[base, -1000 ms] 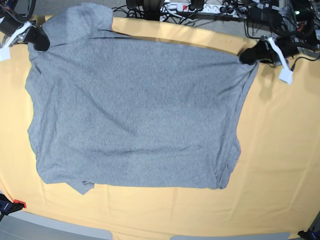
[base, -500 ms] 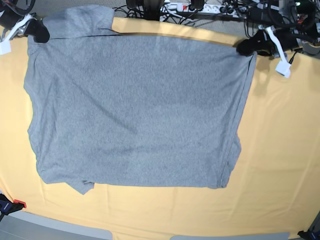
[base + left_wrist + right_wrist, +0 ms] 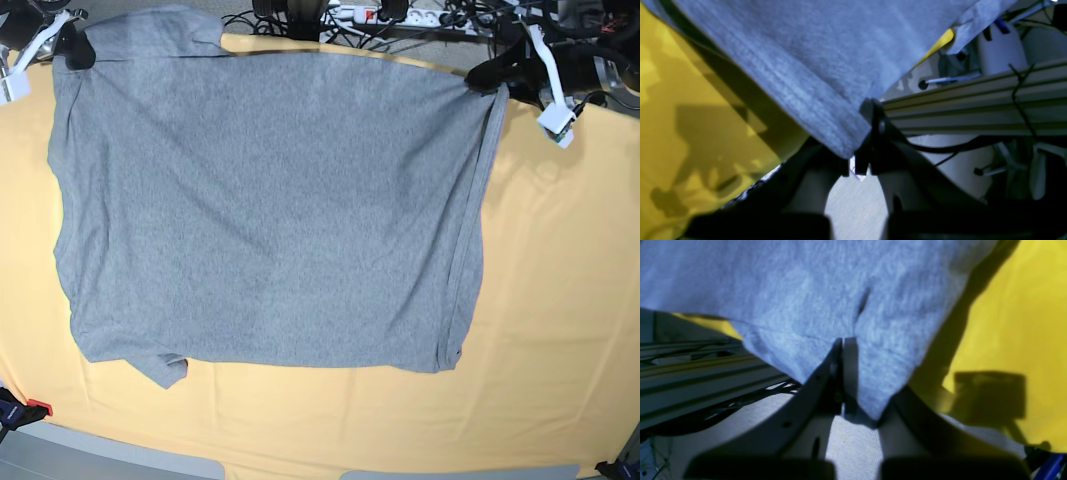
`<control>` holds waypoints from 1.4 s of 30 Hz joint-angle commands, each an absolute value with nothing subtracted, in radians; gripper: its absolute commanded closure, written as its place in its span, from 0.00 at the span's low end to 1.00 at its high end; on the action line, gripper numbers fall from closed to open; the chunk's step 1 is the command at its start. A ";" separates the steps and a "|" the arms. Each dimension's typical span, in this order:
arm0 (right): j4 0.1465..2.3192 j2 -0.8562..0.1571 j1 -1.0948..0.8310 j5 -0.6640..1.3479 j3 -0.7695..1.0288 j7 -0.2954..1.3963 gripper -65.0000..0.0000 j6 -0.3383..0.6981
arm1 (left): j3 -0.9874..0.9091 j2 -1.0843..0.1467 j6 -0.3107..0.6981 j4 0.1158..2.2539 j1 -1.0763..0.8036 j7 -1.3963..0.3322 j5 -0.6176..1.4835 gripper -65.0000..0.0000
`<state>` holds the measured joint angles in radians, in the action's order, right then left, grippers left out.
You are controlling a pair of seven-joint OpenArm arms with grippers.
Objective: Layout the t-shirt on the table in an organized manner, then fold the t-shirt properly
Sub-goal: 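Lift the shirt by its shoulders and pull it toward the robot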
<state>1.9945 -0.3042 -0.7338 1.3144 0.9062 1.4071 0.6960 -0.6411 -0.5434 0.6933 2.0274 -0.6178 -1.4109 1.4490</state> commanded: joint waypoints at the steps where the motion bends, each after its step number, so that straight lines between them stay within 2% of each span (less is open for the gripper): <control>1: 2.010 -0.320 -0.743 1.327 0.930 1.396 1.00 0.698 | -0.649 -0.567 0.698 2.041 -0.621 -1.396 1.470 1.00; 8: 2.010 -0.352 -0.796 1.332 1.007 1.396 1.00 0.698 | -0.649 -0.608 0.698 2.041 -0.625 -1.396 1.483 1.00; 17: 2.010 -0.347 -0.815 1.363 1.006 1.396 1.00 0.698 | -0.649 -0.685 0.698 2.061 -0.763 -1.396 1.457 1.00; 28: 2.010 -0.347 -0.878 1.360 1.006 1.396 1.00 0.698 | -0.649 -0.694 0.698 2.065 -0.873 -1.396 1.397 1.00; 36: 2.010 -0.347 -0.943 1.361 1.006 1.396 1.00 0.698 | -0.650 -0.768 0.698 2.111 -0.989 -1.396 1.395 1.00; 42: 2.010 -0.347 -0.955 1.364 1.006 1.396 1.00 0.698 | -0.651 -0.768 0.698 2.148 -0.997 -1.396 1.395 1.00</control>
<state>1.9965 -0.3325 -0.9413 1.3537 0.9958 1.4033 0.6964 -0.6411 -0.7544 0.6933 2.1338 -0.9886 -1.3960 1.3796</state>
